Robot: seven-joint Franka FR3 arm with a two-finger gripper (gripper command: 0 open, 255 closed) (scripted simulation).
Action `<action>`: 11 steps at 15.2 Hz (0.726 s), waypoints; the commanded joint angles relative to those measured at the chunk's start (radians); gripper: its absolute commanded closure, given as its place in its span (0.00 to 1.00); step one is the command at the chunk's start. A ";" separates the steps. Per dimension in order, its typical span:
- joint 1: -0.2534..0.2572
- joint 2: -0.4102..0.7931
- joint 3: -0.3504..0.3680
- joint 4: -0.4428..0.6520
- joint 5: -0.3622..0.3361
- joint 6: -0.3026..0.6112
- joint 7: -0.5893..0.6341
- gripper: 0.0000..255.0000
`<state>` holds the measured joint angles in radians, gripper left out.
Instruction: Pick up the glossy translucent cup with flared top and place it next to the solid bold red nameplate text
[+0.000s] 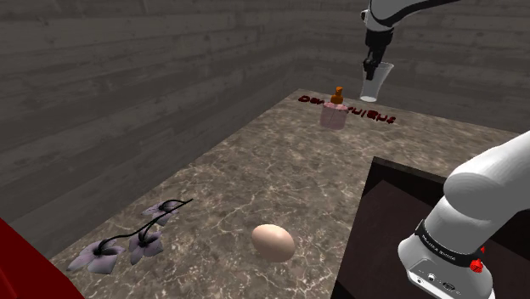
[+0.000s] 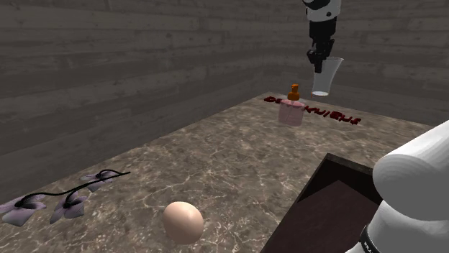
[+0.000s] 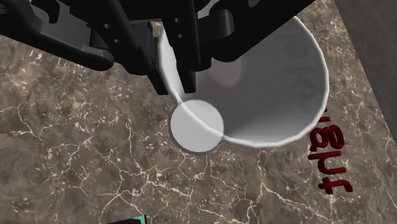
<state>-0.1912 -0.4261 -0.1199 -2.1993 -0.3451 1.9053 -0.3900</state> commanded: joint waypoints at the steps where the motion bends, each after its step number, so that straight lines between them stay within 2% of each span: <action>1: -0.017 0.003 -0.038 0.005 -0.009 0.015 -0.051 1.00; 11: -0.092 0.071 -0.232 0.071 -0.024 0.095 -0.299 1.00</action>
<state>-0.2780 -0.3664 -0.3348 -2.1484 -0.3723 2.0008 -0.6612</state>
